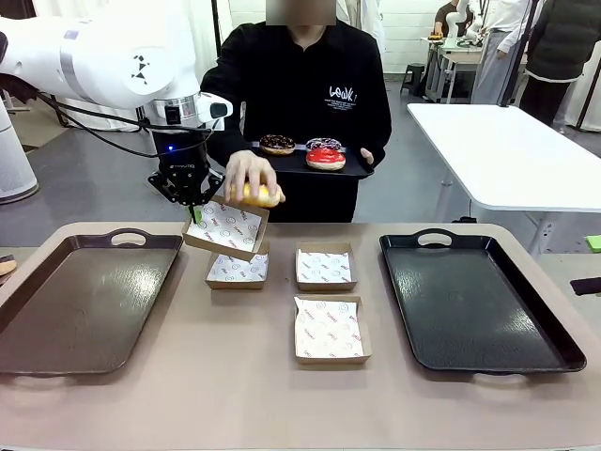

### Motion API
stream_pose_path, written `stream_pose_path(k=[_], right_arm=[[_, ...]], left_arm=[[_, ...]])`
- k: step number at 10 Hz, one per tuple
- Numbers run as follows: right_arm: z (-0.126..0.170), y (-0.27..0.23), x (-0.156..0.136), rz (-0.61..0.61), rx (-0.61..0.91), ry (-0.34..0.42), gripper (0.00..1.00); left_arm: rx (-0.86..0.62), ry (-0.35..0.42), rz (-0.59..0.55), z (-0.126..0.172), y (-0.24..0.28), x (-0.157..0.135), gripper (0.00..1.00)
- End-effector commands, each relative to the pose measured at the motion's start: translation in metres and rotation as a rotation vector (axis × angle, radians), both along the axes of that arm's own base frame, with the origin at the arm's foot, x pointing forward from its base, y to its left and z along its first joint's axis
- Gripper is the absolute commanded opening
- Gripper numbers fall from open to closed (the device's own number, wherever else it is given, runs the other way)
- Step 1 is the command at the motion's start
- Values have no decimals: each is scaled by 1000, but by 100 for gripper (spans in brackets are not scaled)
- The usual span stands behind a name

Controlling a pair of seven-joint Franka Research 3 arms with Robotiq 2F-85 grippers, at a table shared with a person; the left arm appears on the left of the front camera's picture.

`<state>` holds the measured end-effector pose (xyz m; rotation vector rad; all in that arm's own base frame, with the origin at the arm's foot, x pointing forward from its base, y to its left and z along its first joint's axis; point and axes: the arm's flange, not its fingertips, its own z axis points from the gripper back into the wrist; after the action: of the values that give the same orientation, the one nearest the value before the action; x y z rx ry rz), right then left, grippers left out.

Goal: Individually package the donuts and arrange them on the tray.
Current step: Place the picked Paper togo box on the Handle tray while simultaneously picking up another Paper togo box from the table with the other hand.

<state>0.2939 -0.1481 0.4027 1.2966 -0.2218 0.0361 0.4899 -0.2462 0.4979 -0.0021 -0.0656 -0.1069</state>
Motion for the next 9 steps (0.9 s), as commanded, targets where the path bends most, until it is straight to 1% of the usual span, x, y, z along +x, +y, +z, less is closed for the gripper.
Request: stream_pose_path(k=[1, 9], right_arm=[[0, 1, 1, 0, 10, -7, 100], [0, 1, 1, 0, 10, -7, 100]], left_arm=[[-5, -2, 16, 2, -1, 1, 0], [-5, -2, 16, 2, -1, 1, 0]])
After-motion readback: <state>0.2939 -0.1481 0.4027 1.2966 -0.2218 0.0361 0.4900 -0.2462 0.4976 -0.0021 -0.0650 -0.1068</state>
